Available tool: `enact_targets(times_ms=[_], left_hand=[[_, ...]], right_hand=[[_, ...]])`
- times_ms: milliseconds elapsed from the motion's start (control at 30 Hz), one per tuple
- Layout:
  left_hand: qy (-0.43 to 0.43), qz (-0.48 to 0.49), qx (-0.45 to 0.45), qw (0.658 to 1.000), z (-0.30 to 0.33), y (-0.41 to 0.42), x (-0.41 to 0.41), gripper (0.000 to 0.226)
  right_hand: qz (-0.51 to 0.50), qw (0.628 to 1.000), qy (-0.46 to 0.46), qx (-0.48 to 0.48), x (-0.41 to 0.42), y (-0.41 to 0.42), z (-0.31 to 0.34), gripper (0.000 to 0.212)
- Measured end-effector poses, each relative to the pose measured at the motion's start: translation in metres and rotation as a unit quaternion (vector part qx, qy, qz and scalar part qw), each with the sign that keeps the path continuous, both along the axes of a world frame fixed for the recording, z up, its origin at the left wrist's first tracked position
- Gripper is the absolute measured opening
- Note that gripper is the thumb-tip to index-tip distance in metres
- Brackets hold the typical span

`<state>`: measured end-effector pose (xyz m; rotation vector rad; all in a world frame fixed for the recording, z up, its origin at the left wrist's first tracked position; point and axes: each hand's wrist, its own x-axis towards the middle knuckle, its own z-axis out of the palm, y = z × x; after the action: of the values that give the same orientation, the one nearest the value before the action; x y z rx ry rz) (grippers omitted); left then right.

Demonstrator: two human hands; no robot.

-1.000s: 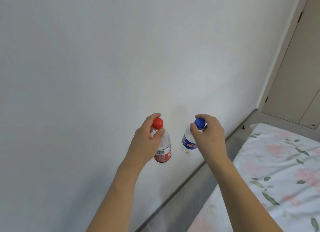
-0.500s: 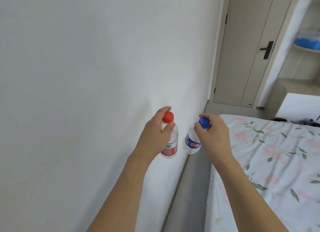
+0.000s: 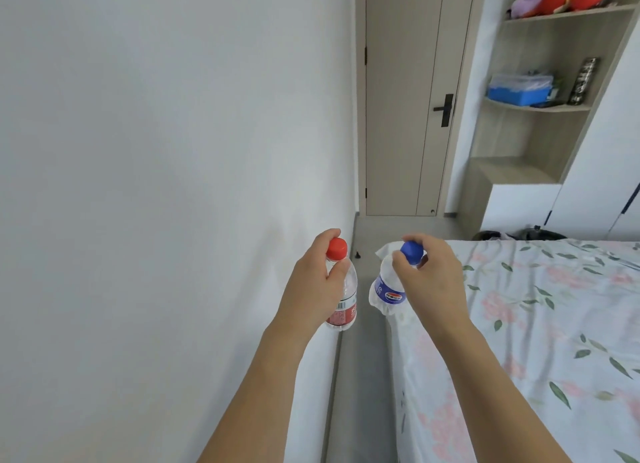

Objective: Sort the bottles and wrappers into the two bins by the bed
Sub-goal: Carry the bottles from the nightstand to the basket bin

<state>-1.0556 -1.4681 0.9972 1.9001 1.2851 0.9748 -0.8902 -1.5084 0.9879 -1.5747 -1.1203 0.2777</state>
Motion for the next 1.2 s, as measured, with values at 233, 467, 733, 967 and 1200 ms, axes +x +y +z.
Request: enact_targets(times_ms=[233, 467, 733, 967, 1200], left_hand=[[0.0, -0.031, -0.006, 1.0, 0.009, 0.119, 0.07, 0.042], [0.006, -0.068, 0.014, 0.998, 0.012, 0.203, 0.148, 0.044], [-0.008, -0.104, 0.029, 0.994, 0.007, 0.292, 0.247, 0.043], [-0.017, -0.151, 0.053, 0.987, -0.002, 0.421, 0.34, 0.042], [-0.005, -0.195, 0.049, 0.98, 0.018, 0.571, 0.433, 0.044]], right_hand=[[-0.047, 0.999, 0.01, -0.008, 0.072, 0.103, 0.01, 0.022], [-0.074, 0.997, -0.011, -0.004, 0.145, 0.184, 0.025, 0.024], [-0.129, 0.991, -0.032, 0.011, 0.23, 0.259, 0.032, 0.021], [-0.169, 0.985, -0.043, 0.006, 0.304, 0.371, 0.024, 0.022], [-0.22, 0.975, -0.006, -0.017, 0.391, 0.492, 0.025, 0.021]])
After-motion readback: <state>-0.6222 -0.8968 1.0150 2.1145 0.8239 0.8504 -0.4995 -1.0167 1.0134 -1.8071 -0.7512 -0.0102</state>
